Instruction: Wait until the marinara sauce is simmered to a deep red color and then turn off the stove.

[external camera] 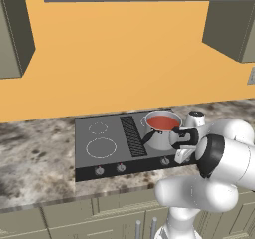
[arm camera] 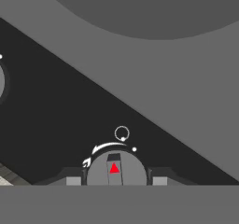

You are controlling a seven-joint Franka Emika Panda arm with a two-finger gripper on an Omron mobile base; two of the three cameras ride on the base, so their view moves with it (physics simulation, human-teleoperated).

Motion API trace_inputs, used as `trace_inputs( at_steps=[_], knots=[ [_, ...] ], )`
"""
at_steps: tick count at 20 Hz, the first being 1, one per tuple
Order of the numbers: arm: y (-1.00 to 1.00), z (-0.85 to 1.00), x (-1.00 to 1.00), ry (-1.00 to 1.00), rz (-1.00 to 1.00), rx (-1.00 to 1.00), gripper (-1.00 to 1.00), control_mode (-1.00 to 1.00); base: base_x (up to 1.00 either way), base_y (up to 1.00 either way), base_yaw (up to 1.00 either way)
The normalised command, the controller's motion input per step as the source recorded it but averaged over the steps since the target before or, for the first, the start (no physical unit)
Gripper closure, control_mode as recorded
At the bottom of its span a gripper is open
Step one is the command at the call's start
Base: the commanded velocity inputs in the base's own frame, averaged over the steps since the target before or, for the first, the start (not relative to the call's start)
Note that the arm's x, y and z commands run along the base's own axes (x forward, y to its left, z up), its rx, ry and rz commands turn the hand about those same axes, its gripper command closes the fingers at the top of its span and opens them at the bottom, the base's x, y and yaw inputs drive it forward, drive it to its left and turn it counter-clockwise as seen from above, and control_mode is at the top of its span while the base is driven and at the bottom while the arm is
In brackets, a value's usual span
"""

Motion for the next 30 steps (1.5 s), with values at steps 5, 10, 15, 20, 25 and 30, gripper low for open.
trace_inputs(
  at_steps=[5,10,15,20,25,30],
  knots=[
    [0.00,0.00,0.00,0.00,0.00,0.00,1.00,-1.00,0.00,0.00,0.00],
    [0.00,0.00,0.00,0.00,0.00,0.00,1.00,-1.00,0.00,0.00,0.00],
    [0.00,0.00,0.00,0.00,0.00,0.00,1.00,-1.00,0.00,0.00,0.00],
    [0.00,0.00,0.00,0.00,0.00,0.00,1.00,-1.00,0.00,0.00,0.00],
    [0.00,0.00,0.00,0.00,0.00,0.00,1.00,-1.00,0.00,0.00,0.00],
    [0.00,0.00,0.00,0.00,0.00,0.00,1.00,-1.00,0.00,0.00,0.00]
  ],
)
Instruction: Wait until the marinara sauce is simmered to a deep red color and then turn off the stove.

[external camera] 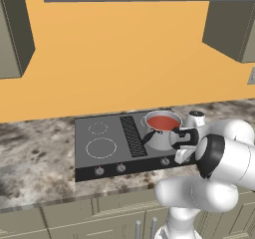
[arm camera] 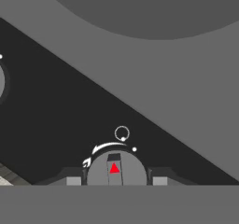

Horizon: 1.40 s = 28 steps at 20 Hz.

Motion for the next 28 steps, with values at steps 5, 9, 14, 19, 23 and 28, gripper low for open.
trace_inputs(
  at_steps=[5,9,14,19,23,28],
  knots=[
    [0.00,0.00,0.00,0.00,0.00,0.00,1.00,-1.00,0.00,0.00,0.00],
    [0.00,0.00,0.00,0.00,0.00,0.00,1.00,-1.00,0.00,0.00,0.00],
    [0.00,0.00,0.00,0.00,0.00,0.00,1.00,-1.00,0.00,0.00,0.00],
    [0.00,0.00,0.00,0.00,0.00,0.00,1.00,-1.00,0.00,0.00,0.00],
    [0.00,0.00,0.00,0.00,0.00,0.00,1.00,-1.00,0.00,0.00,0.00],
    [0.00,0.00,0.00,0.00,0.00,0.00,1.00,-1.00,0.00,0.00,0.00]
  ],
)
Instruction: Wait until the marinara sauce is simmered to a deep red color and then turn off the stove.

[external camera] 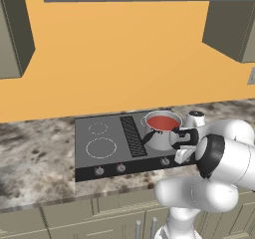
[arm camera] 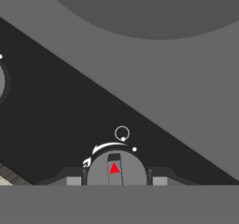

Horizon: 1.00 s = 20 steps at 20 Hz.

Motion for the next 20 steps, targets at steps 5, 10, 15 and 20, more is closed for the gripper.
trace_inputs(
  at_steps=[5,10,15,20],
  knots=[
    [0.00,0.00,0.00,0.00,0.00,0.00,1.00,-1.00,0.00,0.00,0.00],
    [0.00,0.00,0.00,0.00,0.00,0.00,1.00,-1.00,0.00,0.00,0.00],
    [0.00,0.00,0.00,0.00,0.00,0.00,1.00,-1.00,0.00,0.00,0.00],
    [0.00,0.00,0.00,0.00,0.00,0.00,1.00,-1.00,0.00,0.00,0.00]
  ],
)
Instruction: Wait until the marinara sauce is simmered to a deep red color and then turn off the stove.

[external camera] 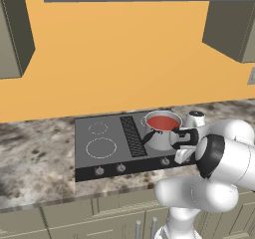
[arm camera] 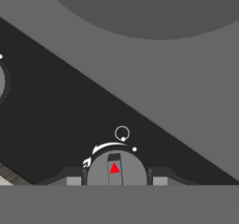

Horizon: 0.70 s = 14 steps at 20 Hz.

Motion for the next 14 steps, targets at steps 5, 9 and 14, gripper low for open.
trace_inputs(
  at_steps=[5,9,14],
  knots=[
    [0.00,0.00,0.00,0.00,0.00,0.00,1.00,-1.00,0.00,0.00,0.00],
    [0.00,0.00,0.00,0.00,0.00,0.00,1.00,-1.00,0.00,0.00,0.00],
    [0.00,0.00,0.00,0.00,0.00,0.00,1.00,-1.00,0.00,0.00,0.00]
  ],
)
